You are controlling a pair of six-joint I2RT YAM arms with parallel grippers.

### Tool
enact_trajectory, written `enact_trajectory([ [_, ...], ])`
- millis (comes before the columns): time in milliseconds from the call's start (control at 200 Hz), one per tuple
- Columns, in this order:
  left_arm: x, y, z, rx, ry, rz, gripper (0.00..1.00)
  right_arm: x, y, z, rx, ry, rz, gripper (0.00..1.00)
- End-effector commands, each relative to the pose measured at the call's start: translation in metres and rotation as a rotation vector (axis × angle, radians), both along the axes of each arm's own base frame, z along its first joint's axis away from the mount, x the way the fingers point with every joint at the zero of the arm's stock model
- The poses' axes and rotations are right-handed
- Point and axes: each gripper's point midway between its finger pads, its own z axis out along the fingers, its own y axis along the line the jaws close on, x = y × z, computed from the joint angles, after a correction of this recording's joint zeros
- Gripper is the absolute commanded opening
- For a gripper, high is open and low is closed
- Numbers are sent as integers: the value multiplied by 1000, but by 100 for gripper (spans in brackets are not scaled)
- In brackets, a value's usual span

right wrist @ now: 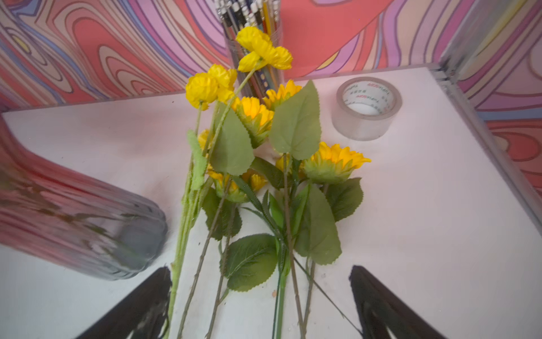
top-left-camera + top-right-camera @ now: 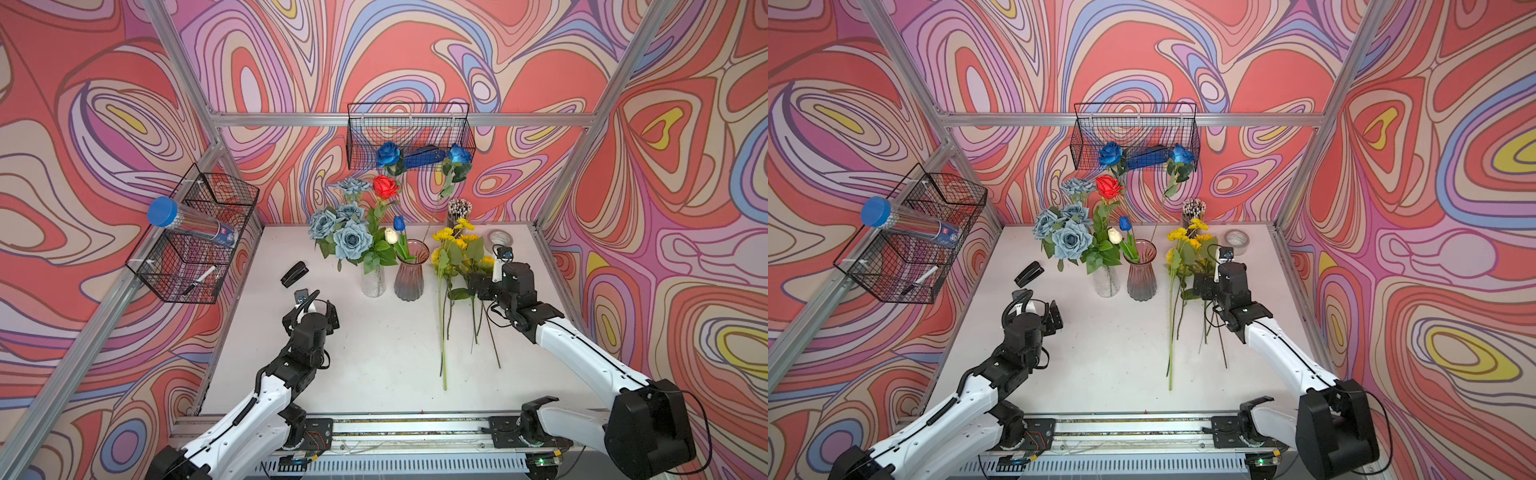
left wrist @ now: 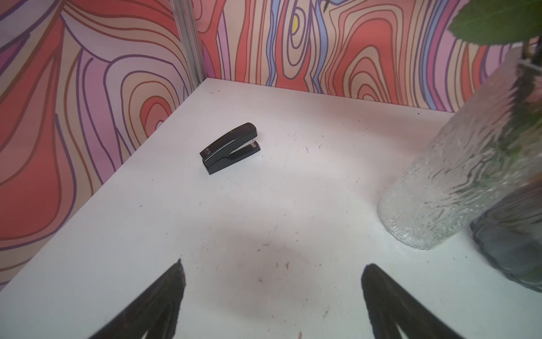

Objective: Pick out yellow flowers from the vase
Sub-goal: Reset both arms

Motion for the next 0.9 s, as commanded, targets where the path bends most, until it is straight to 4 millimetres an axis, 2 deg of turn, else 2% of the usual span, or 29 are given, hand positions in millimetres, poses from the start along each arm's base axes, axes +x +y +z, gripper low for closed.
enact_trajectory([
  [0,11,14,15,30,-47,40,96,6,-20,33,-11,-230,-105,98],
  [295,20,51,9,57,-80,126,96,-1,-26,31,-121,-272,-89,98],
  [421,27,53,1,85,-80,111,95,-6,-28,29,-162,-317,-78,98],
  [506,34,49,-3,113,-102,72,96,-5,-28,21,-185,-301,-70,98],
  [571,41,54,-9,142,-103,84,96,-3,-25,14,-197,-290,-49,98],
  [651,49,58,-21,127,-96,78,96,-1,-19,8,-197,-293,-15,98],
  [736,56,56,-23,134,-111,48,95,-1,-15,5,-201,-311,12,98],
  [896,64,63,-35,98,-123,46,95,3,-13,1,-225,-329,39,98],
])
